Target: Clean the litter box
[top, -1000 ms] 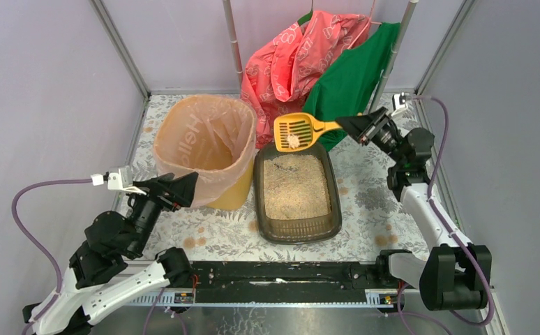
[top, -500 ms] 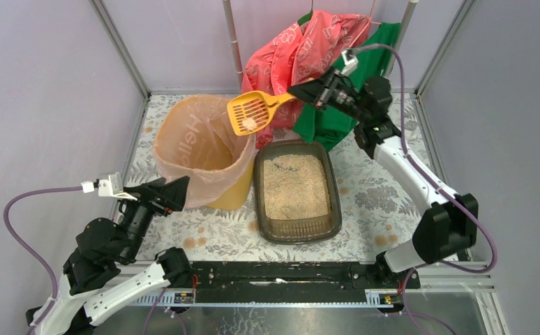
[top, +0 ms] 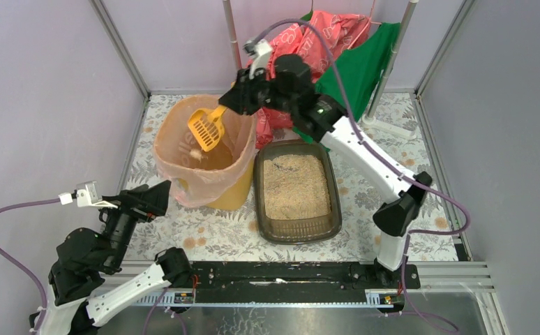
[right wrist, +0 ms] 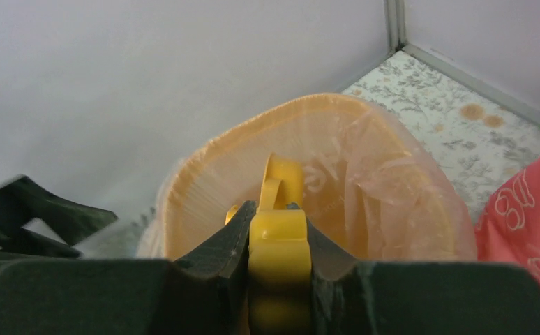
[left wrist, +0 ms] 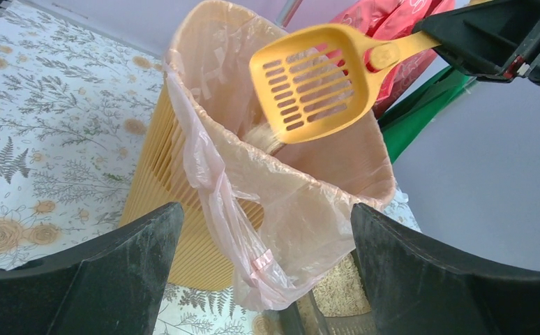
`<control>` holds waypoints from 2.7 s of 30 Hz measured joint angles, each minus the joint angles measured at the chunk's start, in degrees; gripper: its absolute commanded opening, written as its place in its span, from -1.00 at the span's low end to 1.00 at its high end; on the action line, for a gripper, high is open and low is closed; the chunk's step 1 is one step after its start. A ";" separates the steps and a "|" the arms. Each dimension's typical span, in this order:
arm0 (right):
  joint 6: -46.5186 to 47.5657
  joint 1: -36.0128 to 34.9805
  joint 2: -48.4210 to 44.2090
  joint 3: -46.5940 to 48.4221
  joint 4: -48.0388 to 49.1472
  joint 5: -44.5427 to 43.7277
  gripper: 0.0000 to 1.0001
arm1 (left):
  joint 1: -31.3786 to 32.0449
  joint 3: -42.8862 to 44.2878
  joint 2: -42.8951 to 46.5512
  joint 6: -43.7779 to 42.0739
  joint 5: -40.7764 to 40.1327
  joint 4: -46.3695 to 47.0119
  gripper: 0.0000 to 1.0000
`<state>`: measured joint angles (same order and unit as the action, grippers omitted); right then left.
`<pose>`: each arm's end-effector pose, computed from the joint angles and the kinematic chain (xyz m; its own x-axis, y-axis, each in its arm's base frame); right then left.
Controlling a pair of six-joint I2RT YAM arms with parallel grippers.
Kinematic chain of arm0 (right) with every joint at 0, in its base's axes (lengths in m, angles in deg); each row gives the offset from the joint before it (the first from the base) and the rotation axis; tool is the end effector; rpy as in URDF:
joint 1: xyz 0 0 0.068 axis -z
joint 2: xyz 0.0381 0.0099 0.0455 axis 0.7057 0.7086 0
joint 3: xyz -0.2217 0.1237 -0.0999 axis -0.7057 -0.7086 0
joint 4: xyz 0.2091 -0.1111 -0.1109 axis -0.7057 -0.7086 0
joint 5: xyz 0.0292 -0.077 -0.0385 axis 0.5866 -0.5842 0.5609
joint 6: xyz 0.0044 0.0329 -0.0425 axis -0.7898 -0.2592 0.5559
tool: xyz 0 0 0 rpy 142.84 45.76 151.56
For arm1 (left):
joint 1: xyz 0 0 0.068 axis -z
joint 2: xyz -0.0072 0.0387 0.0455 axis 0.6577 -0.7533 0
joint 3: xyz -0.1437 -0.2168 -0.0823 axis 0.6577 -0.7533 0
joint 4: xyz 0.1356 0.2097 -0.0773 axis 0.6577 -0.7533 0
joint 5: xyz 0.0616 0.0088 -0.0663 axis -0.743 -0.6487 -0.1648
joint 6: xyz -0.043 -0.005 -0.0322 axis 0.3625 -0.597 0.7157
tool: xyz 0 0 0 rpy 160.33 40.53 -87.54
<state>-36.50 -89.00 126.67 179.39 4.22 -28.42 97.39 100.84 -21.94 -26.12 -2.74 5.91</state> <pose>0.2924 0.3001 0.4843 -0.2849 0.1602 -0.9451 -0.8486 0.4164 0.3264 0.0086 0.0333 0.3590 -0.0480 -0.5274 -0.8483 0.1738 0.8319 -0.5270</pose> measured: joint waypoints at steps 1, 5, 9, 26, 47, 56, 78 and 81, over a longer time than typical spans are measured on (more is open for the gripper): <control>2.86 -2.08 1.20 2.21 -2.49 -1.92 -1.00 | 0.00 0.02 -0.09 0.02 -0.17 -0.24 0.97; 12.92 -9.05 5.88 9.14 -10.34 -9.97 -1.00 | 0.00 0.02 -0.94 0.00 -0.50 -0.63 0.97; 17.33 -11.21 6.95 9.16 -13.70 -13.44 -1.00 | 0.00 0.02 -1.49 -0.02 -0.57 -0.83 0.97; -29.05 23.61 -14.56 -23.96 29.20 19.87 -1.00 | 0.00 -0.13 -1.73 0.28 -0.46 -0.81 0.97; -12.83 42.34 -46.73 -64.59 4.28 17.53 -1.00 | 0.00 -1.79 -10.47 -1.84 3.37 6.84 0.97; -0.33 23.78 -44.61 -61.90 -12.00 -1.22 -1.00 | 0.00 -3.10 -10.62 -2.78 4.52 10.80 0.97; -1.53 14.84 -45.79 -73.05 -3.26 -14.01 -1.00 | 0.00 -3.48 -10.25 -3.19 4.90 10.97 0.97; -4.68 14.82 -46.10 -76.94 2.95 -10.80 -1.00 | 0.00 -3.48 -10.64 -3.19 4.92 10.97 0.97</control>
<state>-41.17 -74.18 80.57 102.45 7.17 -39.22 97.39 97.37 -32.59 -29.31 2.18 16.89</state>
